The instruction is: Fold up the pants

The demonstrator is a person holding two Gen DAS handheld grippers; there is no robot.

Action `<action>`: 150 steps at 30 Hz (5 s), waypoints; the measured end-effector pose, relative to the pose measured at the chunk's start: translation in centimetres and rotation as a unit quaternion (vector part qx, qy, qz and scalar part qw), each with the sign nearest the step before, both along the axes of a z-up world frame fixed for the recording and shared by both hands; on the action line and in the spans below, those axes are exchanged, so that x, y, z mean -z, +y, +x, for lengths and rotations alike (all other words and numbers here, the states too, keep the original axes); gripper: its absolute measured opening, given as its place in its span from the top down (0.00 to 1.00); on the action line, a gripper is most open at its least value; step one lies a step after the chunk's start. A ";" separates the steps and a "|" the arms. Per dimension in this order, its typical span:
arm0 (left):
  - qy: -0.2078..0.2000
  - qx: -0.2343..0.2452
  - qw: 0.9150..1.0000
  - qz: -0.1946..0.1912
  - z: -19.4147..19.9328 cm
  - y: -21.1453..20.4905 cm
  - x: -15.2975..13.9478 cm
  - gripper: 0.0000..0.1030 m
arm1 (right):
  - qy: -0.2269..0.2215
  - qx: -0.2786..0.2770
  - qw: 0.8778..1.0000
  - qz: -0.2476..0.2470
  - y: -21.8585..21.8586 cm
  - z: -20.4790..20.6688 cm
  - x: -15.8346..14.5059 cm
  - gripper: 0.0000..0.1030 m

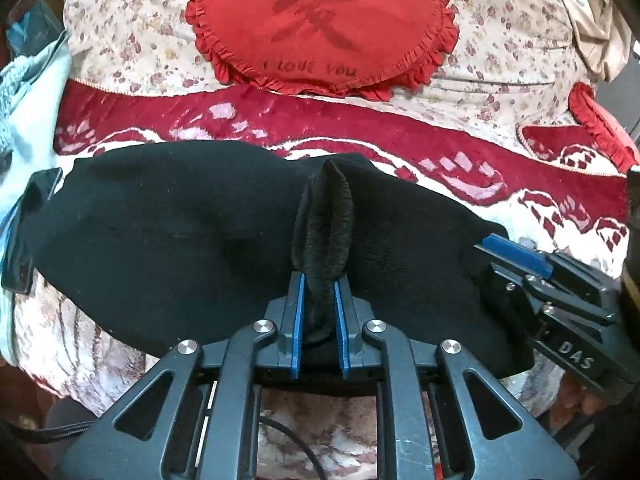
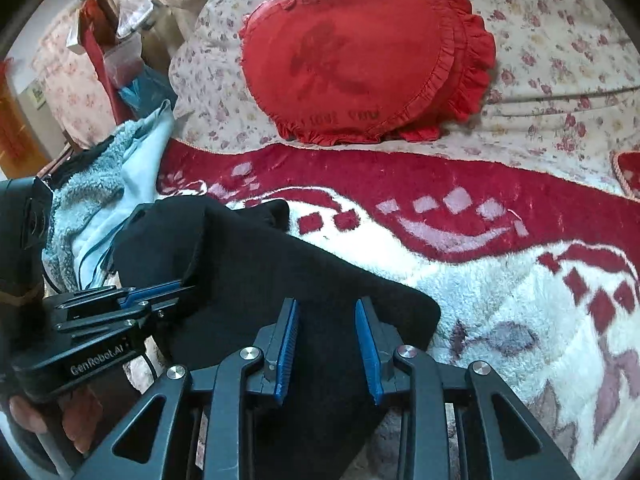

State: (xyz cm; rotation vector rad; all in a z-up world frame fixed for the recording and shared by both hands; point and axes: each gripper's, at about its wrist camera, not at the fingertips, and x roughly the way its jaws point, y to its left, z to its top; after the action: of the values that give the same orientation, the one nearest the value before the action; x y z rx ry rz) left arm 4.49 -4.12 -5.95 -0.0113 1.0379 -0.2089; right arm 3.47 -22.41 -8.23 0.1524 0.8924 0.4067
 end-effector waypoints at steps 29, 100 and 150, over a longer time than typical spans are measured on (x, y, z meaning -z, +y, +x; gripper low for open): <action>-0.028 -0.007 1.000 0.012 -1.5 1.2 -1.7 0.85 | 0.012 -0.062 0.997 -0.038 2.4 -5.3 -1.6 0.72; 0.021 -0.273 0.948 -0.162 -1.6 22.5 0.1 0.55 | 0.019 -0.256 0.964 -0.072 25.6 10.1 -3.1 0.58; -0.126 -0.090 0.980 -0.125 -5.1 9.8 -10.6 0.78 | -0.093 -0.221 0.964 0.114 14.3 6.7 -13.4 0.88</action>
State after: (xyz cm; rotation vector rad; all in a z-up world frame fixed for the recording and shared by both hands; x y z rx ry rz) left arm -0.61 5.66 4.67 -0.2986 0.7487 -0.1706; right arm 10.13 -8.08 5.18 0.1220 0.6873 0.9262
